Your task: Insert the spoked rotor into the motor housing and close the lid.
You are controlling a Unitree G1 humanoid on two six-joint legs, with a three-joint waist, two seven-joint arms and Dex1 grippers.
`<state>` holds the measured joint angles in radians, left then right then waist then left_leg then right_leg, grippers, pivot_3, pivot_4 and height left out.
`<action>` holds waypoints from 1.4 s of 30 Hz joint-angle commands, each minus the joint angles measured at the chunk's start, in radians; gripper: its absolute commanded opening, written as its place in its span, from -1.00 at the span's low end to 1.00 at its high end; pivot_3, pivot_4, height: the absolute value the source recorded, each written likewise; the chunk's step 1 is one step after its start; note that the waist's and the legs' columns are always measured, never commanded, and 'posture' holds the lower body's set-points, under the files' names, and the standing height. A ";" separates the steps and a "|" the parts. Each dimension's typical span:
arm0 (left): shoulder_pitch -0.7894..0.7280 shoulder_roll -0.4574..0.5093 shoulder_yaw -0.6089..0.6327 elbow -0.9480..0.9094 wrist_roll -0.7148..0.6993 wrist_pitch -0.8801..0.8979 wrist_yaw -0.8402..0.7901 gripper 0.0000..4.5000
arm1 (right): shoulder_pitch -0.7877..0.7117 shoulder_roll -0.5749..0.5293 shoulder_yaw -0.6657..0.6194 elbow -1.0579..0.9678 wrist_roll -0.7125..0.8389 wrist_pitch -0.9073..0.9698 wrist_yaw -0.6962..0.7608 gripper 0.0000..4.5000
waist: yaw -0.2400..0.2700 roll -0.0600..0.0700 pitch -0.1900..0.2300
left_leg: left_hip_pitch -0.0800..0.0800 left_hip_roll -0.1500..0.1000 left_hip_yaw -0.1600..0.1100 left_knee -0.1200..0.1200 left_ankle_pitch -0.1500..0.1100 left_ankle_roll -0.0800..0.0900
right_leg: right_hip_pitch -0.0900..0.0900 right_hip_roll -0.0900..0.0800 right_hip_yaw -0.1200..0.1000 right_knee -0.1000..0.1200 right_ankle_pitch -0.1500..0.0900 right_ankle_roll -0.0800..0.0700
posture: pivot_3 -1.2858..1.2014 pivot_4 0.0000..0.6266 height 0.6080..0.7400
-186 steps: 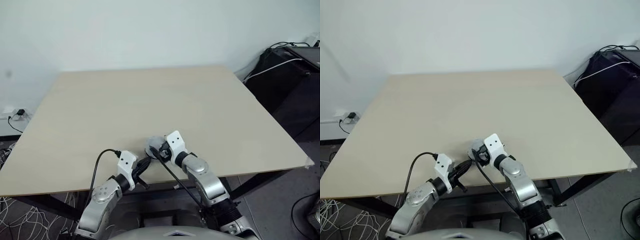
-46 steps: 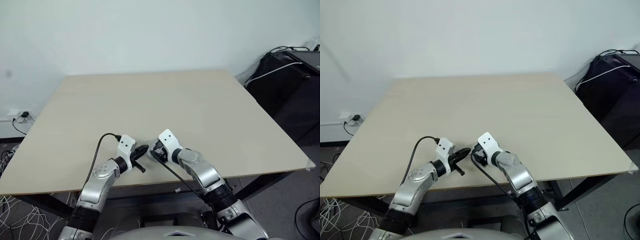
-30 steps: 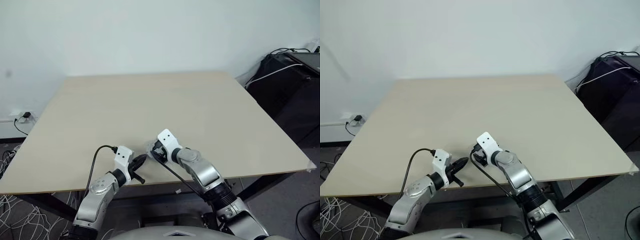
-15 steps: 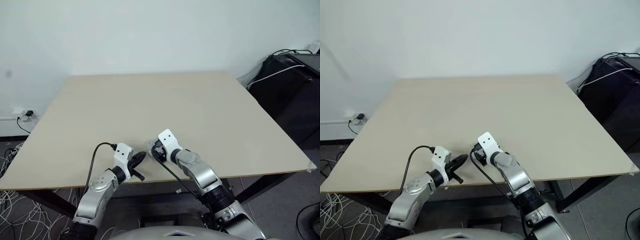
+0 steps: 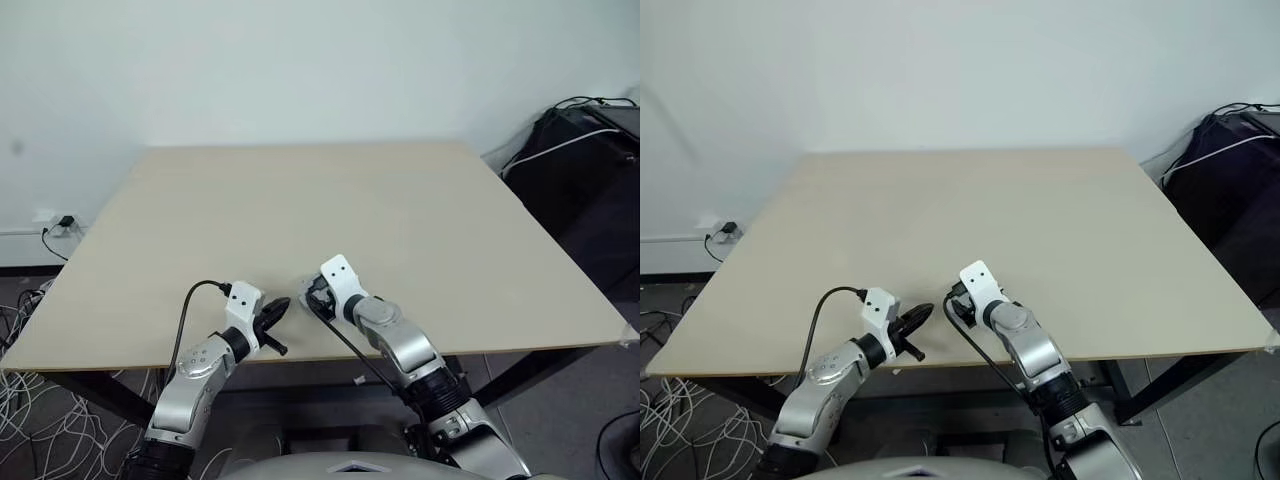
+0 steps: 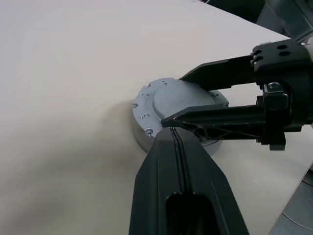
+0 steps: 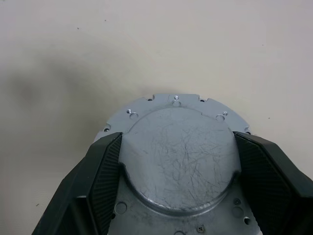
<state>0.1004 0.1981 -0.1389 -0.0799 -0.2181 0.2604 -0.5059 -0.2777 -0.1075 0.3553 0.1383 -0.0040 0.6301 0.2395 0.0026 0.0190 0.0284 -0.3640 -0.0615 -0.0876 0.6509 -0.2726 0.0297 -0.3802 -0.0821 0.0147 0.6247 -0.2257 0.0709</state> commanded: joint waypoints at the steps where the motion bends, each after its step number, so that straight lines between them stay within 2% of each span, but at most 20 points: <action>1: -0.035 -0.009 0.028 0.017 -0.013 0.004 0.017 -1.00 | 0.031 -0.049 -0.041 0.102 -0.053 0.087 -0.052 0.42 | 0.000 0.000 0.000 | -0.001 0.000 0.000 0.000 0.000 0.000 | 0.000 0.000 0.000 0.000 0.000 0.000 | 0.03 -1.00 1.00; 18: -0.432 0.016 0.090 0.401 -0.078 0.141 -0.145 -1.00 | 0.027 -0.037 -0.002 0.074 -0.050 0.080 -0.028 0.42 | -0.003 -0.003 0.001 | 0.001 -0.002 -0.006 -0.002 0.002 -0.003 | -0.002 0.005 -0.005 0.000 0.000 0.001 | 0.03 -1.00 1.00; 29: -0.553 -0.003 0.016 0.521 -0.040 0.253 -0.217 -1.00 | 0.029 -0.036 0.011 0.053 -0.050 0.076 -0.021 0.42 | -0.014 -0.005 0.001 | 0.004 -0.002 -0.008 -0.002 0.003 -0.005 | -0.002 0.006 -0.005 0.002 0.001 0.002 | 0.03 -1.00 1.00; 42: -0.592 -0.008 0.015 0.608 0.043 0.233 -0.150 -1.00 | 0.033 -0.037 0.008 0.041 -0.051 0.079 -0.022 0.42 | -0.013 -0.010 0.006 | 0.004 -0.003 -0.012 -0.004 0.003 -0.005 | -0.002 0.006 -0.005 0.001 0.001 0.002 | 0.03 -1.00 1.00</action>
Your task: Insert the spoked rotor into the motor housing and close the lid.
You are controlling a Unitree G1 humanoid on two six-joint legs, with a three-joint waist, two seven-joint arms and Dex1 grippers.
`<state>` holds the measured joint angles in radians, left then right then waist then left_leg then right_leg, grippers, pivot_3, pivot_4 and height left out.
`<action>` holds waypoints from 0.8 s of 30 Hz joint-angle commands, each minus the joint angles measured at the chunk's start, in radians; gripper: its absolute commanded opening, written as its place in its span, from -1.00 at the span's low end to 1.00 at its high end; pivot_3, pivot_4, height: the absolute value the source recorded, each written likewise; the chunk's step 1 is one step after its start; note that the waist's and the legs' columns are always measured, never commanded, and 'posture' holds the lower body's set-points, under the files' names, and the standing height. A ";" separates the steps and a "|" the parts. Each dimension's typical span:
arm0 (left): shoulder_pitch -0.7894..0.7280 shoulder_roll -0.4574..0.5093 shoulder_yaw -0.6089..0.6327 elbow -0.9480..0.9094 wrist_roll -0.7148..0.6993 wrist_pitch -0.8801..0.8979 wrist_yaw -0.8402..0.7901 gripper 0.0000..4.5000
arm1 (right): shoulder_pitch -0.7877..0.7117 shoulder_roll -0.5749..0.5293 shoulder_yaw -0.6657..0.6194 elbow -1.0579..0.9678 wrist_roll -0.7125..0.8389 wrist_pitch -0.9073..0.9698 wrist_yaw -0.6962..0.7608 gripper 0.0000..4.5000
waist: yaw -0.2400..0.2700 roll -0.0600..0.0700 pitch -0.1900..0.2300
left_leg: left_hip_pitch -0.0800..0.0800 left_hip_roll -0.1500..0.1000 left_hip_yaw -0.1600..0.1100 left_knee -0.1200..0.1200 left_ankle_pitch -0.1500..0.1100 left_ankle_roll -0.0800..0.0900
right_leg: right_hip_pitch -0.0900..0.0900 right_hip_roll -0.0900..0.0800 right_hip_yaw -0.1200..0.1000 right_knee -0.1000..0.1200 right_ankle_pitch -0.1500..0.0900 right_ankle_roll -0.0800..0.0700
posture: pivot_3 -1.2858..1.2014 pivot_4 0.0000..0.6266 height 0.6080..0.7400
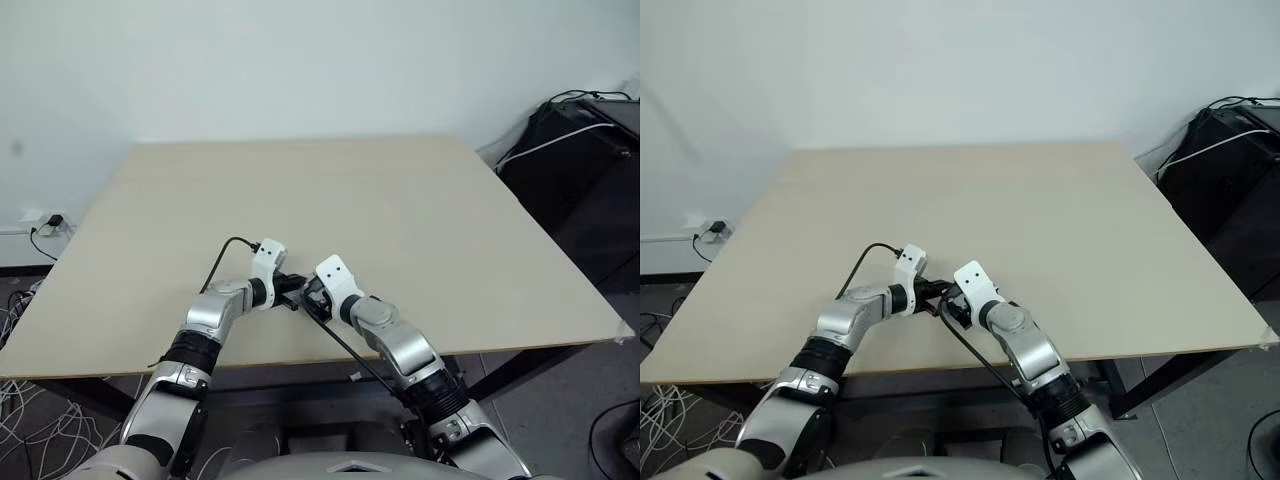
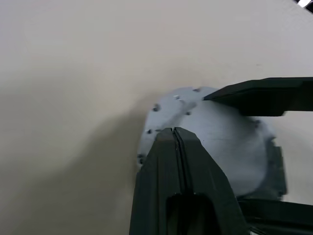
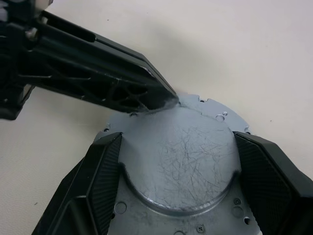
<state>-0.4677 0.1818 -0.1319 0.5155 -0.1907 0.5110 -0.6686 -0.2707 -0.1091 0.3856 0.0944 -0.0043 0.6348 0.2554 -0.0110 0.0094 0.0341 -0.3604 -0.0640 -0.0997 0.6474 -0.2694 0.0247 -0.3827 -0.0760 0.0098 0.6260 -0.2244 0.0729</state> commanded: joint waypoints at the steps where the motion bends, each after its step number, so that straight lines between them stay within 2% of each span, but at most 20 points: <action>1: -0.023 0.009 0.009 0.014 0.016 -0.017 0.008 -1.00 | 0.027 -0.036 -0.022 0.083 -0.050 0.075 -0.038 0.42 | 0.000 -0.001 0.000 | 0.000 0.000 0.000 0.000 0.000 0.000 | 0.000 0.000 0.000 0.000 0.000 0.000 | 0.03 -1.00 1.00; 20: 0.010 -0.038 -0.038 -0.028 0.019 0.044 -0.055 -1.00 | 0.032 -0.035 -0.019 0.067 -0.047 0.077 -0.032 0.42 | 0.002 0.000 0.000 | 0.000 -0.001 -0.003 0.000 0.000 0.000 | 0.001 -0.002 -0.001 0.000 0.000 0.000 | 0.03 -1.00 1.00; 22: 0.013 -0.040 -0.042 -0.028 0.023 0.045 -0.056 -1.00 | 0.036 -0.031 -0.030 0.054 -0.041 0.068 -0.035 0.75 | 0.003 0.000 0.000 | 0.000 -0.002 -0.003 0.000 0.000 0.000 | 0.001 -0.002 -0.001 0.000 0.000 0.000 | 0.03 -1.00 1.00; 24: 0.015 -0.042 -0.044 -0.029 0.024 0.046 -0.057 -1.00 | 0.039 -0.030 -0.038 0.039 -0.038 0.062 -0.034 0.99 | 0.005 0.000 0.000 | -0.001 -0.003 -0.003 0.000 0.000 0.000 | 0.001 -0.002 -0.001 -0.001 0.000 0.000 | 0.03 -1.00 1.00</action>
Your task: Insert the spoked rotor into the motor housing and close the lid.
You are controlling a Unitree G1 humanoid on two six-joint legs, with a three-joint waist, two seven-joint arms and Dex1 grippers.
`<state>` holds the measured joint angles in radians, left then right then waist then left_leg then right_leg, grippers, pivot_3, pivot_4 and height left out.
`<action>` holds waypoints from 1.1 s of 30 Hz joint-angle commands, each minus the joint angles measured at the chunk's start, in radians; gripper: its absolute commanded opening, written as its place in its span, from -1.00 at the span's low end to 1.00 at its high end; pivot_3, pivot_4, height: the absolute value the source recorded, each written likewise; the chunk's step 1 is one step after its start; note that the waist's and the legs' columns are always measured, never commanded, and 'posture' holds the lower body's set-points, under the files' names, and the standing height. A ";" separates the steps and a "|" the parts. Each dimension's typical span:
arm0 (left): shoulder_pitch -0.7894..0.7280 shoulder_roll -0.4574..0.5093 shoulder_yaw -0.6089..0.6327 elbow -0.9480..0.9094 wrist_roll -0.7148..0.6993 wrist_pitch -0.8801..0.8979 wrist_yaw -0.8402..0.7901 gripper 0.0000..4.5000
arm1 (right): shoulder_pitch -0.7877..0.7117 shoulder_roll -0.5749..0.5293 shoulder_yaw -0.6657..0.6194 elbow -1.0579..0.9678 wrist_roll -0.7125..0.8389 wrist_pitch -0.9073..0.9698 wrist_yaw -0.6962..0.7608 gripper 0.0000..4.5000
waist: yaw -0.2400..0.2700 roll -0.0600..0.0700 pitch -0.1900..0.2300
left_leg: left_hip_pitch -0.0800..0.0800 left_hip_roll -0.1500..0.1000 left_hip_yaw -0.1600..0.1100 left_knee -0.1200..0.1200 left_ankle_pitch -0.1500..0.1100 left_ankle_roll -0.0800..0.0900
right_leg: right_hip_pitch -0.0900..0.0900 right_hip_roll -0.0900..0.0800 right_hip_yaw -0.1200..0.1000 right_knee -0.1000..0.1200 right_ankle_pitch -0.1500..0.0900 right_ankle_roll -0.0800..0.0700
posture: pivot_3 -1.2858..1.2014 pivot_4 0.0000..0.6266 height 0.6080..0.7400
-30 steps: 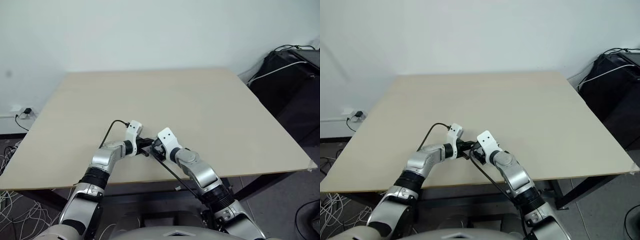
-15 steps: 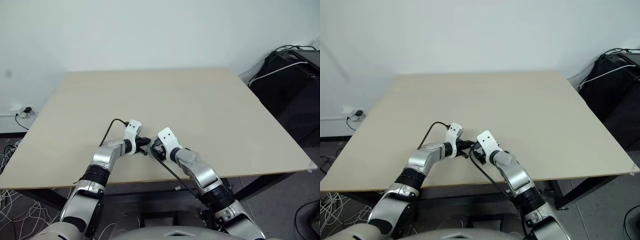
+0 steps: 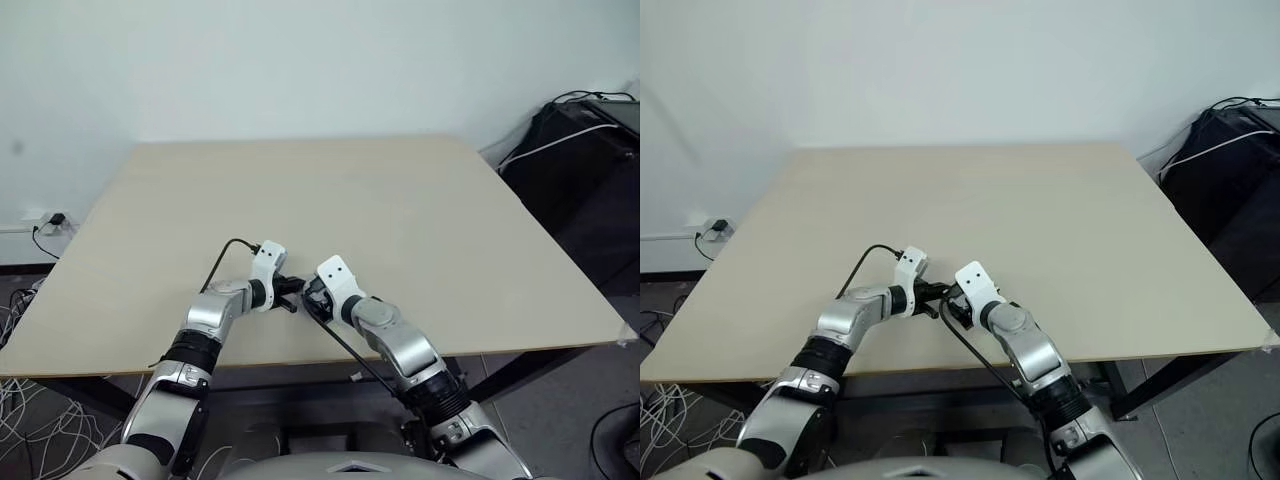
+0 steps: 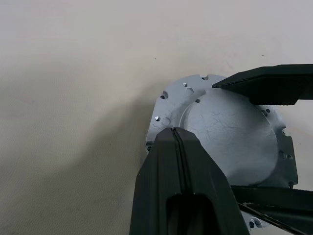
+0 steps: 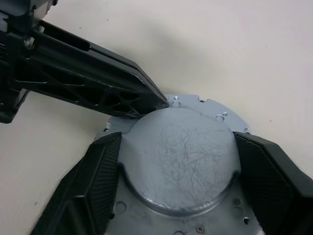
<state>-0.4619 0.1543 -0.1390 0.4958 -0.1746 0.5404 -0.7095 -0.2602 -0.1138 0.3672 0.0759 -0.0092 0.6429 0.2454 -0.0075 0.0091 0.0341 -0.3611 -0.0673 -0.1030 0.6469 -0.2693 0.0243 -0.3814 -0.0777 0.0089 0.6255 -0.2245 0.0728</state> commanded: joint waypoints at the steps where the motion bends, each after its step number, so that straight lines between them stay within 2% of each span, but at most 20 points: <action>1: 0.011 -0.015 -0.037 -0.010 0.009 0.016 -0.016 -1.00 | 0.031 -0.025 -0.022 0.047 -0.033 0.050 -0.024 0.99 | 0.003 0.000 0.000 | 0.000 -0.001 0.000 0.000 0.000 0.000 | 0.000 0.000 0.000 0.000 0.000 0.000 | 0.03 -1.00 1.00; 7: 0.009 -0.016 -0.035 -0.010 0.011 0.015 -0.018 -1.00 | 0.040 -0.038 -0.023 -0.070 -0.024 0.034 0.007 0.99 | 0.015 0.000 0.000 | -0.002 -0.007 -0.006 0.000 0.000 0.000 | -0.002 -0.001 0.001 0.000 -0.003 0.008 | 0.03 -1.00 1.00; 13: 0.007 -0.022 -0.036 -0.010 0.012 0.014 -0.017 -1.00 | 0.104 -0.178 0.025 -0.307 0.020 0.097 0.165 0.99 | 0.037 -0.001 0.000 | -0.015 -0.012 -0.009 0.000 0.002 0.004 | -0.015 -0.003 0.001 0.000 -0.006 0.010 | 0.03 -1.00 1.00; 18: 0.001 -0.027 -0.036 0.003 0.014 0.006 -0.020 -1.00 | 0.155 -0.244 -0.025 -0.458 0.074 0.147 0.217 0.99 | 0.040 -0.003 0.002 | -0.016 -0.012 -0.009 -0.001 -0.002 0.005 | -0.016 -0.003 0.001 -0.001 -0.007 0.009 | 0.03 -1.00 1.00; 21: -0.001 -0.029 -0.040 0.008 0.016 0.003 -0.022 -1.00 | 0.185 -0.247 -0.113 -0.542 0.134 0.168 0.223 0.99 | 0.043 -0.005 0.004 | -0.016 -0.012 -0.009 0.000 -0.002 0.005 | -0.016 -0.002 0.001 -0.001 -0.007 0.010 | 0.03 -1.00 1.00; 24: -0.004 -0.030 -0.042 0.012 0.018 0.001 -0.025 -1.00 | 0.205 -0.195 -0.232 -0.573 0.194 0.207 0.177 0.99 | 0.046 -0.006 0.004 | -0.016 -0.012 -0.009 0.000 -0.002 0.005 | -0.016 -0.002 0.001 -0.001 -0.007 0.010 | 0.03 -1.00 1.00; 30: -0.008 -0.029 -0.045 0.013 0.020 -0.002 -0.029 -1.00 | 0.172 0.093 -0.555 -0.501 0.341 0.532 -0.004 0.99 | 0.051 -0.006 0.003 | -0.016 -0.011 -0.009 0.000 0.000 0.007 | -0.016 -0.002 0.001 0.000 -0.005 0.007 | 0.03 -1.00 1.00; 33: -0.008 -0.028 -0.044 0.013 0.020 -0.003 -0.030 -1.00 | 0.150 0.171 -0.630 -0.485 0.397 0.632 -0.022 0.99 | 0.050 -0.004 0.003 | -0.016 -0.012 -0.009 -0.001 0.000 0.007 | -0.017 -0.002 0.002 0.000 -0.004 0.004 | 0.03 -1.00 1.00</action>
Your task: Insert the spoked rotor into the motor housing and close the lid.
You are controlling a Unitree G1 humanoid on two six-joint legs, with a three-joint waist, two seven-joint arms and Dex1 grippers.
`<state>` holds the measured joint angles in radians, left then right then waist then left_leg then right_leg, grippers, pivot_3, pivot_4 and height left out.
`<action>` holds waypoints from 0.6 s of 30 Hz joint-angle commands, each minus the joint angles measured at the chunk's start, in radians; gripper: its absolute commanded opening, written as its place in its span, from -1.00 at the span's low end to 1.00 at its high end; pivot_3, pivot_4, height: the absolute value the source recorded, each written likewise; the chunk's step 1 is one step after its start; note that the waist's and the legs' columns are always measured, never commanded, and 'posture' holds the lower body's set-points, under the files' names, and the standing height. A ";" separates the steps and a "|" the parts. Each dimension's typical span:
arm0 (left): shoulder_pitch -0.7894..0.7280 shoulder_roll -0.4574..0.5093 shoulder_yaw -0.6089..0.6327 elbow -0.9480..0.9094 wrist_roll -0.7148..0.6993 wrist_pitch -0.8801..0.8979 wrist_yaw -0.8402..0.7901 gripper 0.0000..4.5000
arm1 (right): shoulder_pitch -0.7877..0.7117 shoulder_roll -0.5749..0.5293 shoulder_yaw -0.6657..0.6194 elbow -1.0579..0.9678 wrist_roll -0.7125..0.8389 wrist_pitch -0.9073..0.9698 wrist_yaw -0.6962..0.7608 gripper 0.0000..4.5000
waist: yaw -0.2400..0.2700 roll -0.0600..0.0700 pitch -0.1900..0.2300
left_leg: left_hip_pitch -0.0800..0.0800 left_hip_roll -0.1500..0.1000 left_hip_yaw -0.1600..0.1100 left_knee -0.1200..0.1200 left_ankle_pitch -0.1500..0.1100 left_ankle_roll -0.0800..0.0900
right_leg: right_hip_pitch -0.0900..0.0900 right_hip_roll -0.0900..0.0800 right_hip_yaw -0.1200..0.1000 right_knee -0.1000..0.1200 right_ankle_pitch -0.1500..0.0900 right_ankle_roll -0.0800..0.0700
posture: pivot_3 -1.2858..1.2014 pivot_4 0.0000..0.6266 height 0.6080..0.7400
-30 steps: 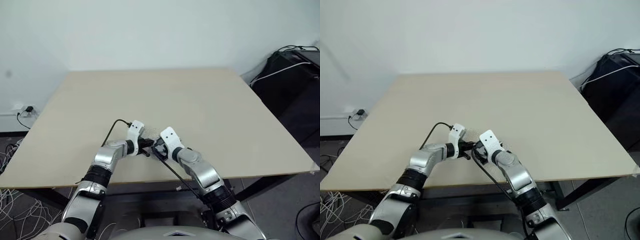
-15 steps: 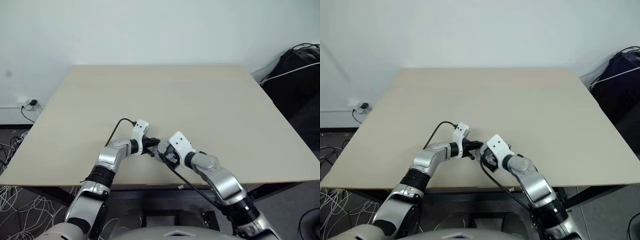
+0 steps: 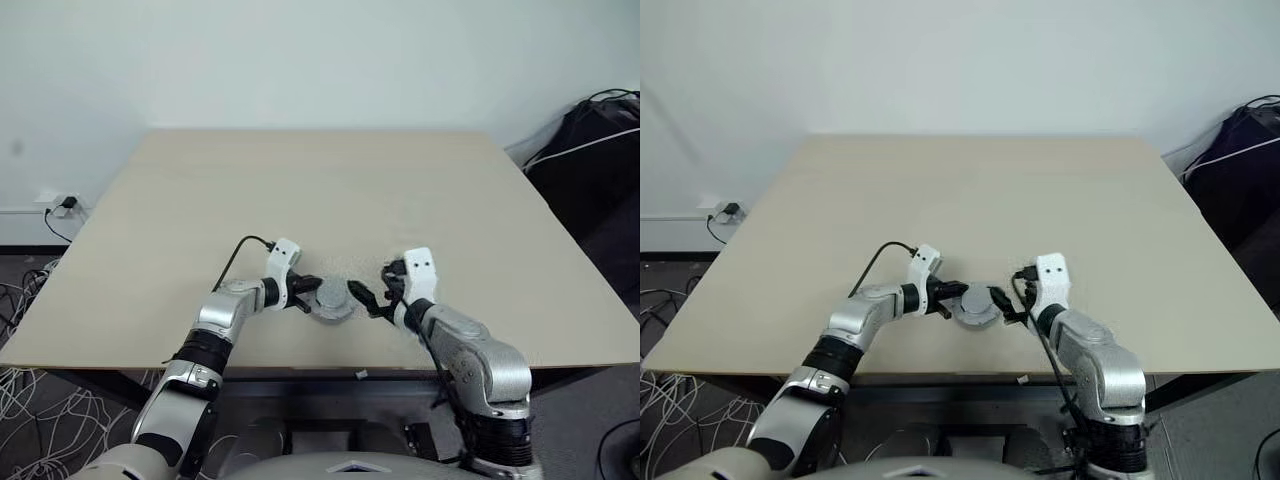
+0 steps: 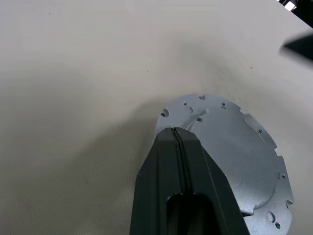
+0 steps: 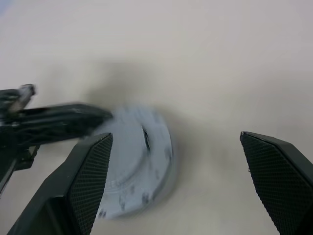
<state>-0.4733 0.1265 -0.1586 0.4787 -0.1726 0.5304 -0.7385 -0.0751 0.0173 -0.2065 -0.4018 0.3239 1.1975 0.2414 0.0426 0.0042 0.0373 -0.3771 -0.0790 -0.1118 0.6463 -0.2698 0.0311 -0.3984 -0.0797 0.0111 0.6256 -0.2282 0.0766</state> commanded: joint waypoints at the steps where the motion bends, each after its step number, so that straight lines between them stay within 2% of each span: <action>1: 0.004 0.001 -0.025 0.029 0.019 0.008 -0.001 -1.00 | -0.043 0.058 -0.070 0.003 0.073 0.093 -0.026 0.99 | -0.001 0.001 0.000 | 0.000 0.000 0.000 0.000 0.000 0.000 | 0.000 0.000 0.000 0.000 0.000 0.000 | 0.03 -1.00 1.00; 11: 0.010 0.002 -0.022 0.024 0.018 0.011 -0.002 -1.00 | -0.114 0.152 -0.243 0.159 0.229 0.150 -0.083 0.99 | -0.009 0.005 -0.003 | 0.000 0.000 0.001 0.000 0.001 0.001 | 0.000 0.000 0.000 0.001 0.000 -0.001 | 0.03 -1.00 1.00; 18: 0.014 0.003 -0.022 0.017 0.017 0.013 -0.004 -1.00 | -0.140 0.197 -0.280 0.247 0.305 0.140 -0.126 0.99 | -0.011 0.008 -0.005 | 0.001 0.000 0.001 0.000 0.001 0.001 | 0.000 0.001 0.001 0.002 0.001 -0.001 | 0.03 -1.00 1.00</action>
<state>-0.4714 0.1321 -0.1584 0.4786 -0.1678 0.5312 -0.7419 -0.2023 0.1054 -0.4898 -0.1490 0.5829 1.3403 0.1213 0.0311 0.0120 0.0326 -0.3764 -0.0794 -0.1104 0.6467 -0.2683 0.0320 -0.3983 -0.0789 0.0124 0.6272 -0.2277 0.0755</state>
